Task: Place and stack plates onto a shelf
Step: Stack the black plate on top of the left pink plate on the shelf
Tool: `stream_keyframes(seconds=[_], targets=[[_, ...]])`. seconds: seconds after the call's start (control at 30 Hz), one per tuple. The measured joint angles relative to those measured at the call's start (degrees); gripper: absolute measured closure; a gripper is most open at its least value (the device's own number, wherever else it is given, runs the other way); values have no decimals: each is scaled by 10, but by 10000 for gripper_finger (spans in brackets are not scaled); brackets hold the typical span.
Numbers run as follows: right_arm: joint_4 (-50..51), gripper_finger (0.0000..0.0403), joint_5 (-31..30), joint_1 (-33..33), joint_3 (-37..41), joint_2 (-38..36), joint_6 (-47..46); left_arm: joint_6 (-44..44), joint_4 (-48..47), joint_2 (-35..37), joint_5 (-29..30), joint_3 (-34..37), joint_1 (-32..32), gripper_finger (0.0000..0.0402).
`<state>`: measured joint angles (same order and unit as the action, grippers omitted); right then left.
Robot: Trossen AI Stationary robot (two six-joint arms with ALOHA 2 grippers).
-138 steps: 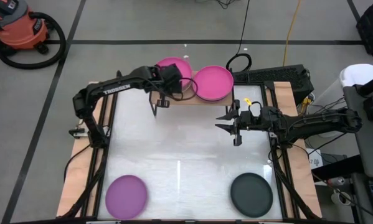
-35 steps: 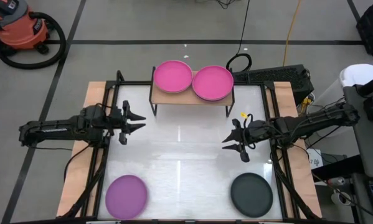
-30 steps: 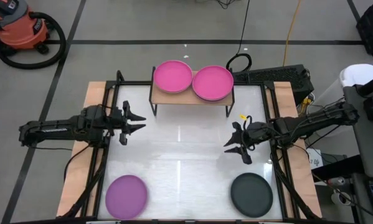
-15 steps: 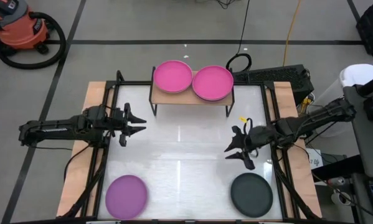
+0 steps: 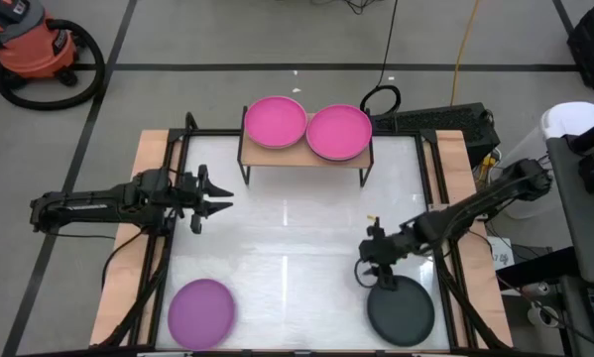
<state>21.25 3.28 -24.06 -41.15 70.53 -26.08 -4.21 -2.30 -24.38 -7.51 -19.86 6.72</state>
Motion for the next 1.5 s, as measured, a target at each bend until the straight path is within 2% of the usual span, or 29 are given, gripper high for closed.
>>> stream_keyframes(seconds=[0.17, 0.47, 0.67, 0.9, 1.07, 1.3, 1.5], targets=[[17, 254, -2, -29, 12, 26, -14, -15, -6, 0, 0, 0, -6, 270], [24, 254, 13, -91, 28, 28, -20, -16, -6, 0, 0, 0, -19, 270], [29, 254, -19, -106, 42, 28, -41, -21, -6, 0, 0, 0, -20, 270], [28, 260, -17, -106, 84, 27, -81, -21, -6, 0, 0, 0, -20, 270], [21, 290, -15, -106, 84, 22, -78, -21, -6, 0, 0, 0, -20, 270], [20, 389, -17, -105, 84, 18, -76, -21, -2, 0, 0, 0, -20, 270], [25, 399, -66, -98, 70, 15, -51, -15, 27, 0, 0, 0, -20, 270]])
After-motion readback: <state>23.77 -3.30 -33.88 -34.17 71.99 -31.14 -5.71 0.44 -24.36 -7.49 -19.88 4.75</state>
